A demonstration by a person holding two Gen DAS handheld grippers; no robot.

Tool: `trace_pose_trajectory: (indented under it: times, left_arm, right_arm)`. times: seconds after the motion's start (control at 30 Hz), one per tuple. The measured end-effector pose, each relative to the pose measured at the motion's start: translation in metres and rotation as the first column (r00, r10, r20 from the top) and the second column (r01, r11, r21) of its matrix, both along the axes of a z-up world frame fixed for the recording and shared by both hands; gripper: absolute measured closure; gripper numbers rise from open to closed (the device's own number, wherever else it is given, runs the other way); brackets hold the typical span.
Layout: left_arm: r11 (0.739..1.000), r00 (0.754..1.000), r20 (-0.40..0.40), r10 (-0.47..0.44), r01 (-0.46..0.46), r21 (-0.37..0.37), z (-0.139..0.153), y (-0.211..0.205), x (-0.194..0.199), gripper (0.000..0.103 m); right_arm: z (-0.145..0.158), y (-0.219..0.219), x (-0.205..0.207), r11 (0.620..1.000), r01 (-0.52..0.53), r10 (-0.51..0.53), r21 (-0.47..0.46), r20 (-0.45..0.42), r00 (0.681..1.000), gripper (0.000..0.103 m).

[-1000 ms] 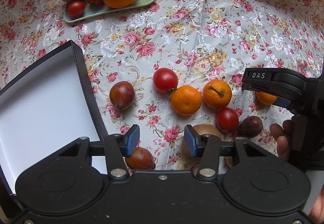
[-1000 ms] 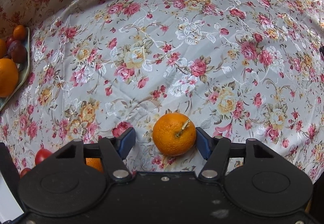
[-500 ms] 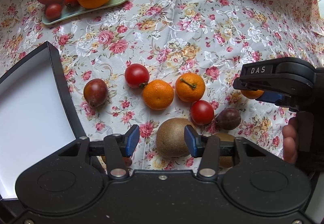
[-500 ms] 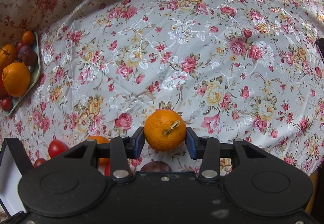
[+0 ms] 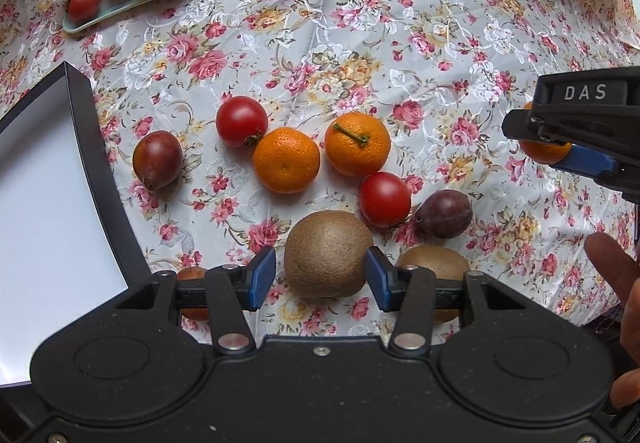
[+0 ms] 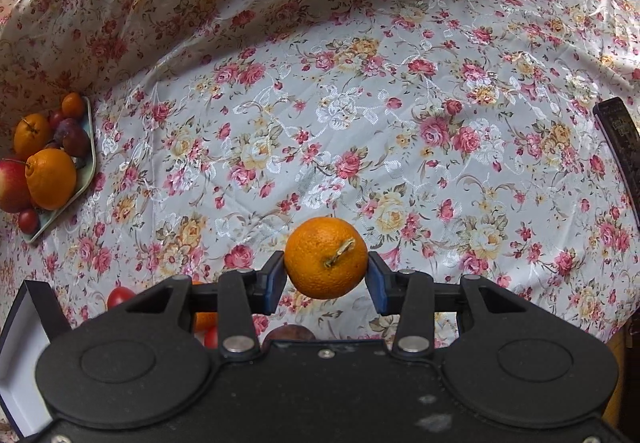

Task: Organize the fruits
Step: 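Grasp the brown kiwi with the left tool while the right tool holds the tangerine, then carry the kiwi and tangerine over the white box with both tools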

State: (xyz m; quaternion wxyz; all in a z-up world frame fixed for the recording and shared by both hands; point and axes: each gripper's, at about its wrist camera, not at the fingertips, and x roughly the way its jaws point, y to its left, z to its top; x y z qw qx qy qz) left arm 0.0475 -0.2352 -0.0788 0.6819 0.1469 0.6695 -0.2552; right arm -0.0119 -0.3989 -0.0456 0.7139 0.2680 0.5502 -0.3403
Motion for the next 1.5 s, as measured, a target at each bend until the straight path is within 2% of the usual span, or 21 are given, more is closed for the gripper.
trace_pose_trajectory:
  times: [0.17, 0.4, 0.63, 0.83, 1.13, 1.37, 1.5]
  left_arm:
    - [1.000, 1.000, 0.000, 0.009, -0.009, -0.010, -0.003, -0.001, -0.003, 0.048]
    - [1.000, 1.000, 0.011, 0.022, -0.022, -0.017, -0.009, -0.006, -0.008, 0.046]
    - [0.999, 0.999, 0.036, 0.037, -0.038, 0.008, -0.013, -0.012, -0.012, 0.044]
    - [0.999, 0.997, 0.066, 0.039, -0.041, 0.031, -0.015, -0.017, -0.016, 0.045]
    - [0.996, 0.992, 0.088, 0.088, -0.091, 0.027, -0.013, -0.019, -0.016, 0.046]
    - [0.988, 0.985, 0.078, 0.155, -0.153, -0.035, 0.003, -0.008, -0.008, 0.047]
    - [0.983, 0.970, 0.158, 0.185, -0.178, -0.053, 0.025, -0.002, -0.003, 0.046]
  right_arm:
    - [0.003, -0.001, -0.009, 1.000, 0.009, -0.009, -0.012, 0.000, 1.000, 0.059]
    - [0.013, 0.007, -0.020, 0.994, 0.001, 0.000, -0.110, 0.014, 1.000, 0.059]
    - [0.016, 0.012, -0.029, 0.997, -0.050, 0.051, -0.066, 0.012, 0.999, 0.059]
    - [0.022, 0.019, -0.035, 0.989, -0.109, 0.111, -0.102, 0.007, 0.994, 0.059]
    - [0.021, 0.017, -0.040, 0.990, -0.109, 0.110, -0.093, -0.002, 0.994, 0.059]
    - [0.020, 0.011, -0.040, 0.991, -0.077, 0.076, -0.113, -0.010, 0.997, 0.059]
    - [0.019, 0.011, -0.038, 0.990, -0.073, 0.072, -0.117, -0.017, 0.997, 0.059]
